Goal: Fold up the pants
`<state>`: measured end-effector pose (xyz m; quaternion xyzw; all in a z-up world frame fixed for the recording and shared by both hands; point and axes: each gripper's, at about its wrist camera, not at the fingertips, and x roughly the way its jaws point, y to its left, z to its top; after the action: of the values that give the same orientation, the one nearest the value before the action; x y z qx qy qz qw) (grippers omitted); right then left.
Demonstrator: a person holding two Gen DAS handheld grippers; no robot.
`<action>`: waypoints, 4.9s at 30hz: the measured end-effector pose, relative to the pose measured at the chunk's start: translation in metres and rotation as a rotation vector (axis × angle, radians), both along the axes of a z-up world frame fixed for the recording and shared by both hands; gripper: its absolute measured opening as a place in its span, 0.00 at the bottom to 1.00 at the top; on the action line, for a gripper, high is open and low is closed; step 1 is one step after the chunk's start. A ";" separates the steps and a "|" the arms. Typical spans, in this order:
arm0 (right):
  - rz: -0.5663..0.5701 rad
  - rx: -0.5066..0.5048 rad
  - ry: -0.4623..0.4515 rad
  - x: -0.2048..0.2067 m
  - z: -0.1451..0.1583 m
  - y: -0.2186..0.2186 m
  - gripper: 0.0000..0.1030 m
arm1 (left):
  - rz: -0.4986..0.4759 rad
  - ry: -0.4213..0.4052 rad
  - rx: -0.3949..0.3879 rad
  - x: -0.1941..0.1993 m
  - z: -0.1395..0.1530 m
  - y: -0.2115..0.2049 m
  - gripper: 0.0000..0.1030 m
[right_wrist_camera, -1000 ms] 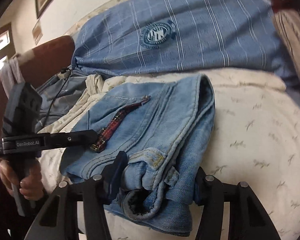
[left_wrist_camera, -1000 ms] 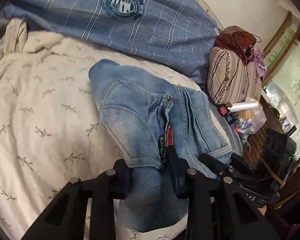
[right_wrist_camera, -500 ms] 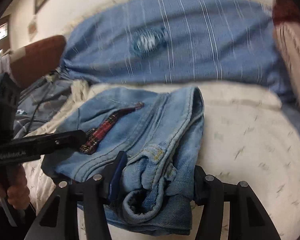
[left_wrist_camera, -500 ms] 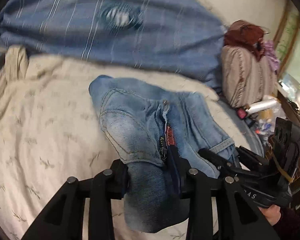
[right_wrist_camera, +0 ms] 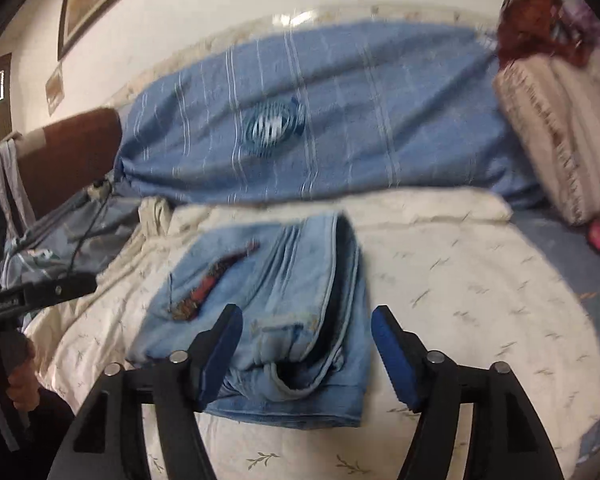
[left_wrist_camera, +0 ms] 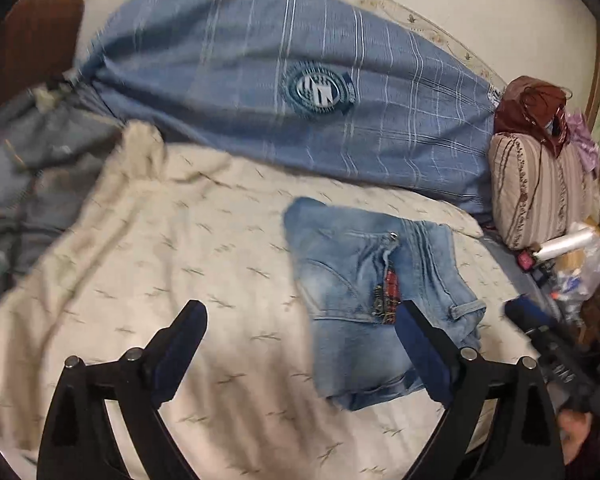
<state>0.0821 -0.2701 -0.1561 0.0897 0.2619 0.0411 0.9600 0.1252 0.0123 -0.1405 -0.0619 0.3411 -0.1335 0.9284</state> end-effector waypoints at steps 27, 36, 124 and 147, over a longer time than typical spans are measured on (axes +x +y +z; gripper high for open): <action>-0.031 0.017 -0.065 -0.102 0.074 0.024 0.74 | 0.053 -0.143 0.302 -0.094 0.069 -0.020 0.98; -0.016 -0.004 -0.032 -0.092 0.063 0.034 0.74 | 0.055 -0.096 0.274 -0.084 0.058 -0.014 0.98; -0.033 -0.241 -0.038 -0.097 0.081 0.089 0.74 | 0.192 -0.112 0.256 -0.086 0.065 0.019 0.98; 0.002 -0.229 -0.096 -0.117 0.102 0.100 0.74 | 0.161 -0.177 0.279 -0.109 0.083 0.005 0.98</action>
<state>-0.0348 -0.1698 -0.0543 -0.0228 0.2186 0.0163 0.9754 0.0162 0.0170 -0.0579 0.0524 0.2672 -0.0149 0.9621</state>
